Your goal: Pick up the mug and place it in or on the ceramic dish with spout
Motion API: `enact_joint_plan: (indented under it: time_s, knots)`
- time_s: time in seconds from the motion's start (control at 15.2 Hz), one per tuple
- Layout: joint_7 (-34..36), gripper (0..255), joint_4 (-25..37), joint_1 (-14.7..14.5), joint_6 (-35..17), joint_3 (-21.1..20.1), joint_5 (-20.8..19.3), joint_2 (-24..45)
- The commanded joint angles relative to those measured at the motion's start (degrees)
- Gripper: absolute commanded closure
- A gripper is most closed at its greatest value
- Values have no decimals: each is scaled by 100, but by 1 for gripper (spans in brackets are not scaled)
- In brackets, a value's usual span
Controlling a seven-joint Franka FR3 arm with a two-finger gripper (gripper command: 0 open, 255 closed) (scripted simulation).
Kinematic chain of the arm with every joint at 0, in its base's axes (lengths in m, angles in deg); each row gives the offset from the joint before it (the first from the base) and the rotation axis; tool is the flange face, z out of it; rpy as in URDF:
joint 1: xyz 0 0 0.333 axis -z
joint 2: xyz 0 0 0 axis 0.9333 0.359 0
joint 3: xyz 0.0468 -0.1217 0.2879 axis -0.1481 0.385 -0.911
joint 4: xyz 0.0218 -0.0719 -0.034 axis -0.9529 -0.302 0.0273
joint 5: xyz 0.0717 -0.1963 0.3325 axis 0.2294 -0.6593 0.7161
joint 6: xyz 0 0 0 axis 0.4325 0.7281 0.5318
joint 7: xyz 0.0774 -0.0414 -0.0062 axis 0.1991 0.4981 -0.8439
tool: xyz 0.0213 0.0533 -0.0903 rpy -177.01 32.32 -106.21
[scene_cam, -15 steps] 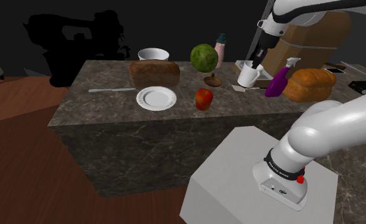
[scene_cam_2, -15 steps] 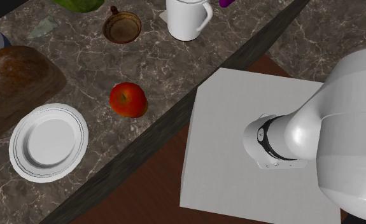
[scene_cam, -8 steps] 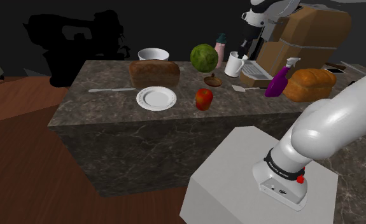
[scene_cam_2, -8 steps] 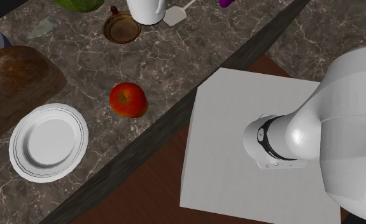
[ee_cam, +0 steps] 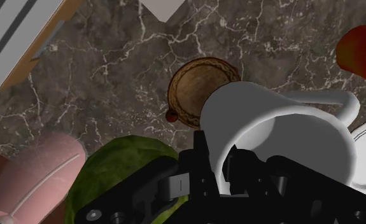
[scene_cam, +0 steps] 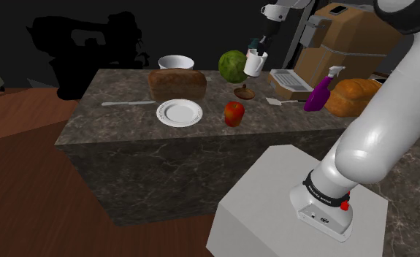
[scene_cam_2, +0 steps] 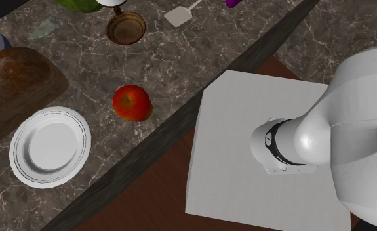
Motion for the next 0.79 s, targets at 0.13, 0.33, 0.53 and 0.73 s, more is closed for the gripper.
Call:
enact_joint_plan:
  time_s: [0.13,0.33,0.53,0.73]
  knots:
    - [-65,255,58,9,-158,-10,147,255]
    - [-107,255,-116,13,-375,-14,188,308]
    - [-155,255,-277,18,-589,-19,237,373]
    - [-209,255,-427,25,-800,-25,296,450]
